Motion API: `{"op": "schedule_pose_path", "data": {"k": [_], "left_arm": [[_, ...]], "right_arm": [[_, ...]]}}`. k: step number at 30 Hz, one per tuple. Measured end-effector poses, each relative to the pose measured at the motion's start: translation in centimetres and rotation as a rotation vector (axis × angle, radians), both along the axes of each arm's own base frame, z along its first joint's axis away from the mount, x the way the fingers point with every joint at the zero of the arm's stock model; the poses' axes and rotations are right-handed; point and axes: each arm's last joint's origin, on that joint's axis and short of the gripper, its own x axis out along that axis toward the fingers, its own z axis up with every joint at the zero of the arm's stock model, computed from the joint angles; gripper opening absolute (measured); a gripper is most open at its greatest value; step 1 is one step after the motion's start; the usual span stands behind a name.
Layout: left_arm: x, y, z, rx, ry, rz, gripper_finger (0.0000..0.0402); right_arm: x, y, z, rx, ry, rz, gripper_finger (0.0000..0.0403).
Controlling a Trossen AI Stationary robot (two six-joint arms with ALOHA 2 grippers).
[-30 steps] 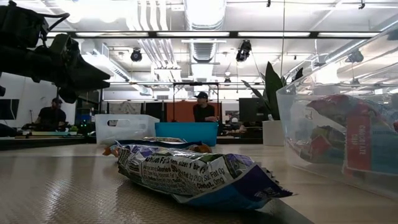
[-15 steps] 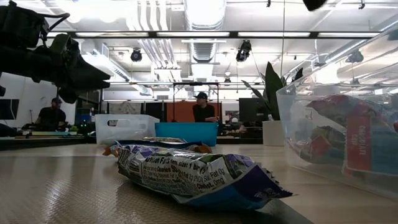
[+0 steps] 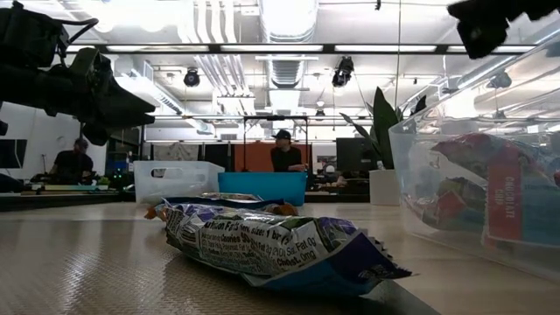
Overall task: Pick and place Granola Bars by type
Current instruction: Put the blue granola bar into the blue bin
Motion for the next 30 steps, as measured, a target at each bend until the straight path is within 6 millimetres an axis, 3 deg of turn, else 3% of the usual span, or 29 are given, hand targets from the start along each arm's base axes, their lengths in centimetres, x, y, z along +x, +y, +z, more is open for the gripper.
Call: {"op": "schedule_pose_path", "data": {"k": [4, 9, 24, 30], "left_arm": [[0.0, 0.0, 0.0, 0.000, 0.000, 0.000, 0.0138], [0.0, 0.0, 0.0, 0.000, 0.000, 0.000, 0.0138], [0.0, 0.0, 0.0, 0.000, -0.001, 0.000, 0.0138], [0.0, 0.0, 0.0, 0.001, -0.001, 0.000, 0.0138]], "right_arm": [[-1.3, -0.5, -1.3, 0.063, -0.008, 0.080, 0.0183], [-2.6, -0.8, -3.5, -0.004, -0.025, 0.267, 0.0183], [-4.5, -2.8, -7.7, 0.009, -0.084, 0.198, 0.0183], [-4.9, -3.4, -7.8, 0.014, -0.141, 0.168, 0.0183]]}}
